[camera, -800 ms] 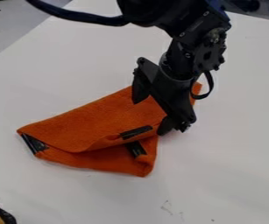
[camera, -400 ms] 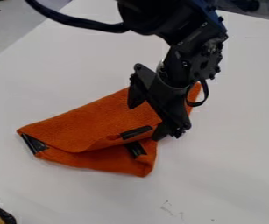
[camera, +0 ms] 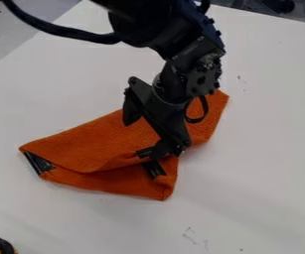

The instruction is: Unfold the cloth from bottom right to top left

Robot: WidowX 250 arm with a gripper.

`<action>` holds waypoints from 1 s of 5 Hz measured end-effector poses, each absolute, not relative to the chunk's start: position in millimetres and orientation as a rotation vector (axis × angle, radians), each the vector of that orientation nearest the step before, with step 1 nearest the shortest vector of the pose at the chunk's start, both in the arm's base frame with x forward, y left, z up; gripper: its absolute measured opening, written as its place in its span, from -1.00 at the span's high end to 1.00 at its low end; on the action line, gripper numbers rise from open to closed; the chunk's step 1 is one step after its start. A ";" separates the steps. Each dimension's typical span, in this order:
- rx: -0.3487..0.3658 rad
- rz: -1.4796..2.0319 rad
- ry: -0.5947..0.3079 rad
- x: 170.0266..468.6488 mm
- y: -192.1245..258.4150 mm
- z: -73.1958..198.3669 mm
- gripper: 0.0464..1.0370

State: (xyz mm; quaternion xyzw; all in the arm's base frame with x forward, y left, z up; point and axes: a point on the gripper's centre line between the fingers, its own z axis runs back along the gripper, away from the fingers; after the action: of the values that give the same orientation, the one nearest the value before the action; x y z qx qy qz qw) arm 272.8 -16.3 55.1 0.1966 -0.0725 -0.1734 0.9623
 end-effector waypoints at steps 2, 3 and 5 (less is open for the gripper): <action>0.361 -0.328 -0.143 272.1 -8.1 47.0 -0.93; 0.315 -0.328 -0.122 274.6 -12.7 36.6 -0.93; 0.248 -0.344 -0.089 279.8 -15.5 17.5 -0.85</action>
State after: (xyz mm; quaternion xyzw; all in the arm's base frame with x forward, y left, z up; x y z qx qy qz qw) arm 279.8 -15.5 17.5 0.1229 -0.0444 -0.1708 0.9766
